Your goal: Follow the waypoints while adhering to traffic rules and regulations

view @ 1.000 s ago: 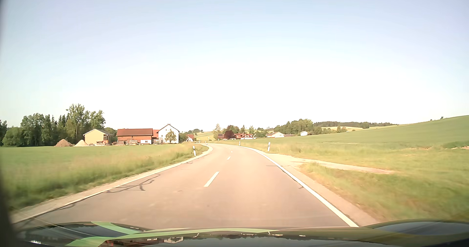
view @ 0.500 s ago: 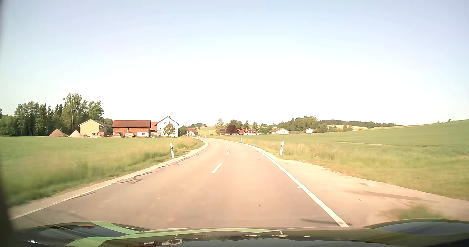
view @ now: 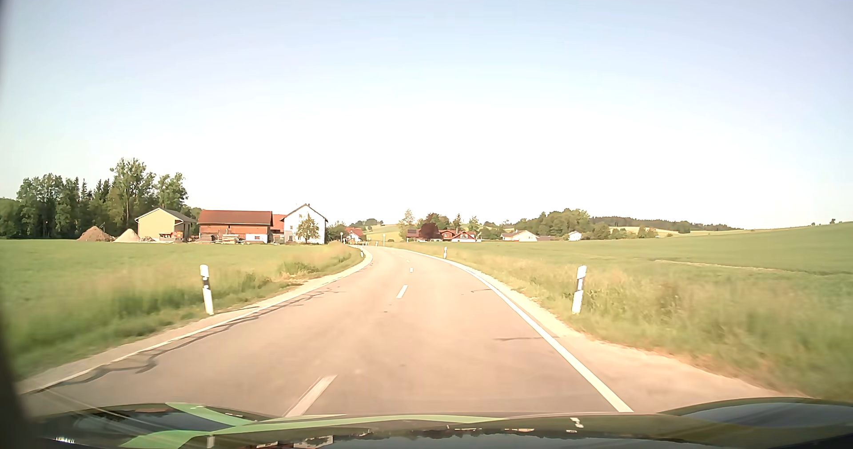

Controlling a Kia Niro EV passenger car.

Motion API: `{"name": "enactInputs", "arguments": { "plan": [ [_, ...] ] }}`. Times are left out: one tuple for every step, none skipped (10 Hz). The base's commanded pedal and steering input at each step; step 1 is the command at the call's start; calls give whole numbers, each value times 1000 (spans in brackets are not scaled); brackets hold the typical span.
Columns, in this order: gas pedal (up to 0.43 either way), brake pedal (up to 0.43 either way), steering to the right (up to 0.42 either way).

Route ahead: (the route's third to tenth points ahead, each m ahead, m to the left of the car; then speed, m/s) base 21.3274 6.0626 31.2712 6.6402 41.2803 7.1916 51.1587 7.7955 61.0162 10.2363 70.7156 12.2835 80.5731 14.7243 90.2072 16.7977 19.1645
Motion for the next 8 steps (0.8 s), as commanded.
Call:
{"name": "enactInputs", "arguments": {
  "plan": [
    [150,0,-12],
    [150,0,-13],
    [150,0,-15],
    [150,0,-18],
    [150,0,-19],
    [150,0,-20],
    [150,0,-20],
    [150,0,-20]
  ]
}}
